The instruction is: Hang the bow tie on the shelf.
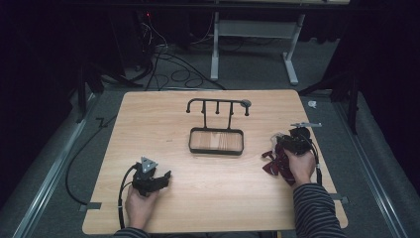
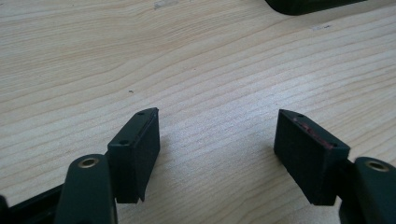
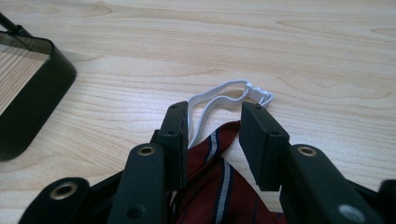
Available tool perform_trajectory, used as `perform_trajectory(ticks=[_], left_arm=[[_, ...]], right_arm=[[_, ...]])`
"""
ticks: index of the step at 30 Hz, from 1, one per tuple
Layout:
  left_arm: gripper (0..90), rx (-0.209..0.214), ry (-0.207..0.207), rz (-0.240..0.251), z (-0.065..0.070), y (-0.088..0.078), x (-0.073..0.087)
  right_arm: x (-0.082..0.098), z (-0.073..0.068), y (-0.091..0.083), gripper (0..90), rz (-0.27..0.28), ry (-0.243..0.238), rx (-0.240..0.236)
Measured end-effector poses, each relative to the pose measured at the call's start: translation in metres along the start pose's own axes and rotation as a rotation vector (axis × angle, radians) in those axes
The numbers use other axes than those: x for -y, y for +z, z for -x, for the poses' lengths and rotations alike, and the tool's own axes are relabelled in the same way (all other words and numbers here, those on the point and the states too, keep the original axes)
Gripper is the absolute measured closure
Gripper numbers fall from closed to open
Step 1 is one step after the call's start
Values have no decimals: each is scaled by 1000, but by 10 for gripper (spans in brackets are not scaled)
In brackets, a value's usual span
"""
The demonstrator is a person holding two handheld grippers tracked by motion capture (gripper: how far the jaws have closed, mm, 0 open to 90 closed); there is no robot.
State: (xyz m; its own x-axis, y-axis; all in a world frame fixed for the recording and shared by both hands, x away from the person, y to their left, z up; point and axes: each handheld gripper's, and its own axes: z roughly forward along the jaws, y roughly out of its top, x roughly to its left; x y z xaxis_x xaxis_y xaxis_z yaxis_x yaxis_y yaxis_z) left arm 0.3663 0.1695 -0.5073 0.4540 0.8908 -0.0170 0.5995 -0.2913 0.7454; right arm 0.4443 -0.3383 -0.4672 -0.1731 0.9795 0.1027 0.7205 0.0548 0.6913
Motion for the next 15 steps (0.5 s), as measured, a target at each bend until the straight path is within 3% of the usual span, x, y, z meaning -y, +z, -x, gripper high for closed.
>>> perform_trajectory(ticks=[15], left_arm=[[318, 0, 0, 0, 0, 0, 0]], right_arm=[[5, 7, 20, 700, -58, 34, 35]])
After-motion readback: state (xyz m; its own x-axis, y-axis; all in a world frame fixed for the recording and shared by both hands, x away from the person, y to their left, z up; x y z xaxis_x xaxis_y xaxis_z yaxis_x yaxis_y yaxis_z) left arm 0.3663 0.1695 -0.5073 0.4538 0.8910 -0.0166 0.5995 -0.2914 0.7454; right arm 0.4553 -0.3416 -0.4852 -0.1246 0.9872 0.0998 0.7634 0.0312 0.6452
